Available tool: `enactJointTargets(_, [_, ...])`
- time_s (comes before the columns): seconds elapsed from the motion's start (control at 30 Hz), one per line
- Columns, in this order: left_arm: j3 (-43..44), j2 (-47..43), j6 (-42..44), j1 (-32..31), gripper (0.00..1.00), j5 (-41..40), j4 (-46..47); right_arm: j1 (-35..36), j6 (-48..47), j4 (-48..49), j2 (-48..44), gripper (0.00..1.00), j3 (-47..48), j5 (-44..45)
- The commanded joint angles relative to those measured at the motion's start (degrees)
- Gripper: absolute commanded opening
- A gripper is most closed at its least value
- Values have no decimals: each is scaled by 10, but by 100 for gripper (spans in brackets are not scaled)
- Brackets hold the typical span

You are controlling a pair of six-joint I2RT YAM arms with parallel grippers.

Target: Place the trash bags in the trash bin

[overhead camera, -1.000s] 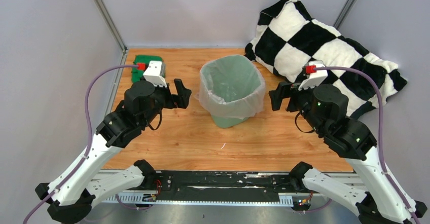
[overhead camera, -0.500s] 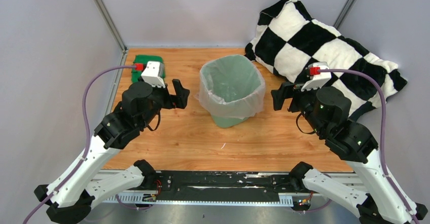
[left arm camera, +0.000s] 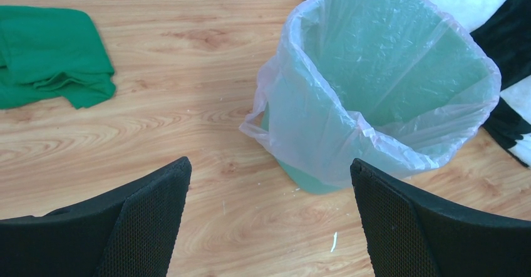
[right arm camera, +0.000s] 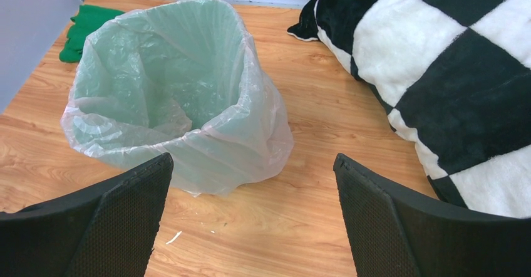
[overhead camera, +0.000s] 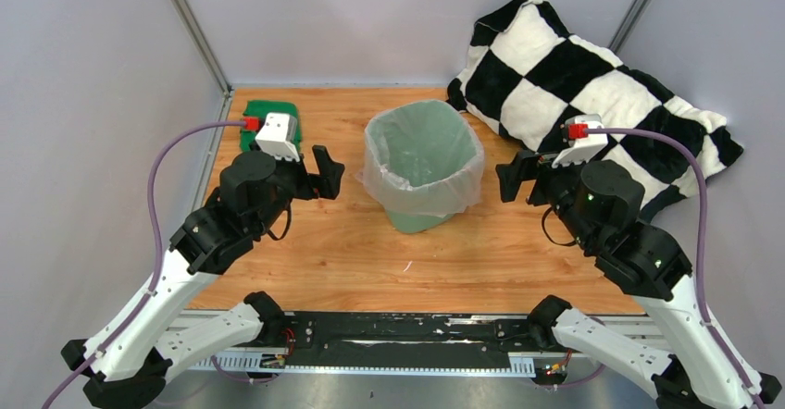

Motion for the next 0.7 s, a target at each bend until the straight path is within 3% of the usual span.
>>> enactJointTargets(0.0, [-7,-6,9,-4,100,-8,-6,6,3,13,-9,100,-9,12])
enactJointTargets(0.67, [-7,-7,8,-4,100,-1,-17,5,15,26,-14,100,-23,1])
